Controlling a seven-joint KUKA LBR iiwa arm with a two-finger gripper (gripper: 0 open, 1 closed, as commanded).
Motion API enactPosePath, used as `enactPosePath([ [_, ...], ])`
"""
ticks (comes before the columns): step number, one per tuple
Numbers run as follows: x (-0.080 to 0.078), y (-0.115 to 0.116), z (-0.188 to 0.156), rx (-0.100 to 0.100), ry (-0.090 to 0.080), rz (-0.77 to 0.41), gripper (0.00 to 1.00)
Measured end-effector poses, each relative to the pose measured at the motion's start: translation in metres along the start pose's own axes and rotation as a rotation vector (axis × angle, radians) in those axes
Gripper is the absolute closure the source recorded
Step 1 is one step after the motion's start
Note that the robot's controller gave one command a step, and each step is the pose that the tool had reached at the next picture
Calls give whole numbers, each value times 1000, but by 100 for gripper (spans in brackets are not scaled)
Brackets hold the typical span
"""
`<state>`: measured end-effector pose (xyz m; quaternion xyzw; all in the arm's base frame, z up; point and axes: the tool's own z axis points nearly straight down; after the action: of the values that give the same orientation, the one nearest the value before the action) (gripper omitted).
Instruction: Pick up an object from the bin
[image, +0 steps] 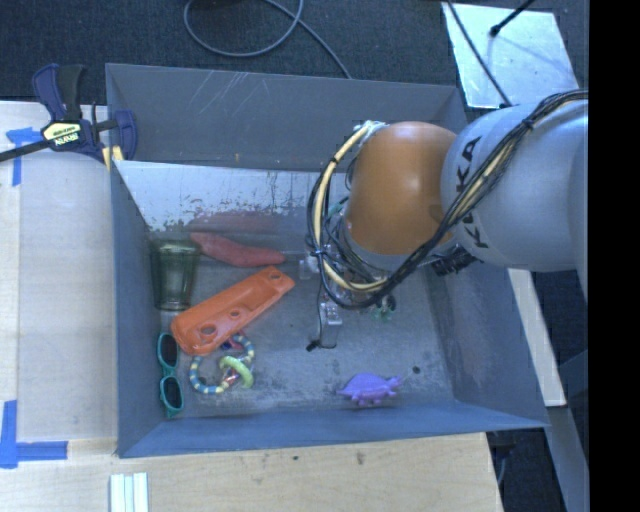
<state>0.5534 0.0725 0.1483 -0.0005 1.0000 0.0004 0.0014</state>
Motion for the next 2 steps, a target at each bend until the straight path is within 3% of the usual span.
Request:
enactPosePath([
  [1,-26,27,30,1,-8,-54,0],
  [2,-70,66,78,-1,-3,-339,100],
])
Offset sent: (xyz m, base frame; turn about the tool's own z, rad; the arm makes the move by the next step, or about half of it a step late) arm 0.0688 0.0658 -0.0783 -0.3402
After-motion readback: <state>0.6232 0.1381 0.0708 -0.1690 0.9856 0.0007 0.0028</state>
